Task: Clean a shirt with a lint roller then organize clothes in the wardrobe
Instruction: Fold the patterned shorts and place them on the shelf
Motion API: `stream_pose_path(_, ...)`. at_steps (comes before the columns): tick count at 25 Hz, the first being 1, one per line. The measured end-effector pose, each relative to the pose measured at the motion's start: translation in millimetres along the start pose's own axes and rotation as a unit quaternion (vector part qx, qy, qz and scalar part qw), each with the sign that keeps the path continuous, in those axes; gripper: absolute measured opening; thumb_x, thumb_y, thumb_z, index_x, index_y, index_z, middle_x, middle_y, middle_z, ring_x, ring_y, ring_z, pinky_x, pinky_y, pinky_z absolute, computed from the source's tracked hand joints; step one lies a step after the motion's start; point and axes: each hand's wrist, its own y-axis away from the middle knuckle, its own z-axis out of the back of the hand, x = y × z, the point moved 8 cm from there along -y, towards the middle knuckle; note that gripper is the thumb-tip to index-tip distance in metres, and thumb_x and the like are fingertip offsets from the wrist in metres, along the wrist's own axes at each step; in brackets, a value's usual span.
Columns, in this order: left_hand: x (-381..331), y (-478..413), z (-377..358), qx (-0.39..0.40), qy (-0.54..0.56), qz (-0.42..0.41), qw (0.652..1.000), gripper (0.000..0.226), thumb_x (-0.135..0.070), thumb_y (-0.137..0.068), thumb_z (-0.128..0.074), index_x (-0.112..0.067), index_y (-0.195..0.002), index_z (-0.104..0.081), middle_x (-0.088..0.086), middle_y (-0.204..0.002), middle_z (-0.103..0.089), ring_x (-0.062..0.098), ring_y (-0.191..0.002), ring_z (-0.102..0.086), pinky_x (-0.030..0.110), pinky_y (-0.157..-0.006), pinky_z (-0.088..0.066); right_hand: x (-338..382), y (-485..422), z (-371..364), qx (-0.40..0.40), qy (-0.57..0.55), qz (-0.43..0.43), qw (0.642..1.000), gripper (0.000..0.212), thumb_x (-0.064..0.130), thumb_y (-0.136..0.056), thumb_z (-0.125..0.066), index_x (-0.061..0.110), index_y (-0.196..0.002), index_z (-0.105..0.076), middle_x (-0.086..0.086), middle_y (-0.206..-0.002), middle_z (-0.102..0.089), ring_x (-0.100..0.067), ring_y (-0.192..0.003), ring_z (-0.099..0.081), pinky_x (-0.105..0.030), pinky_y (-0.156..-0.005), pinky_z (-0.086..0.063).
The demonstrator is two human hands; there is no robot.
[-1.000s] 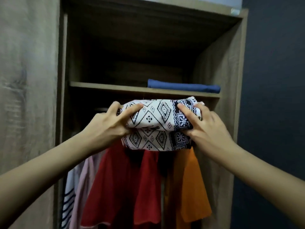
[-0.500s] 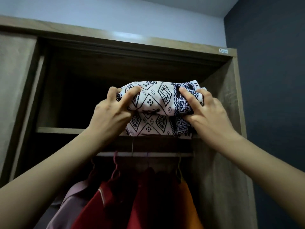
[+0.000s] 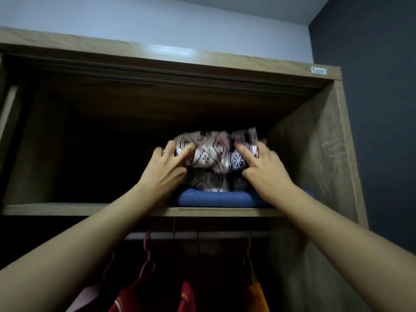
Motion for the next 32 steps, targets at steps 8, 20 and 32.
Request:
stream_pose_path(8, 10.7, 22.6, 19.9, 0.049, 0.193, -0.128, 0.972, 0.053, -0.041, -0.075, -0.038, -0.055, -0.127, -0.042, 0.008, -0.144, -0.040, 0.027, -0.091, -0.057, 0.041, -0.066, -0.053, -29.0, 22.5, 19.0, 0.070, -0.271, 0.032, 0.960, 0.056, 0.020, -0.068, -0.070, 0.033, -0.103, -0.029, 0.003, -0.140, -0.041, -0.022, -0.118, -0.050, -0.034, -0.090, -0.041)
stream_pose_path(20, -21.6, -38.4, 12.1, 0.103, 0.142, 0.067, 0.982, 0.055, -0.027, -0.086, -0.058, -0.021, -0.135, -0.035, 0.004, -0.109, -0.063, 0.030, -0.096, -0.063, 0.034, -0.064, -0.040, 0.3, -15.9, 7.2, 0.023, 0.061, 0.027, 0.998, 0.049, 0.031, -0.070, -0.064, 0.022, -0.116, -0.048, 0.003, -0.095, -0.065, -0.023, -0.091, -0.063, -0.054, -0.100, -0.028)
stream_pose_path(32, -8.0, -6.3, -16.7, 0.040, 0.465, 0.121, 0.876, 0.067, -0.036, -0.063, -0.062, -0.046, -0.125, -0.041, -0.015, -0.123, -0.058, 0.015, -0.109, -0.058, 0.040, -0.086, -0.051, -43.2, 9.5, -41.7, 0.182, -0.156, -0.032, 0.970, 0.068, 0.025, -0.074, -0.063, 0.028, -0.134, -0.032, -0.006, -0.121, -0.054, -0.030, -0.109, -0.053, -0.039, -0.085, -0.046)
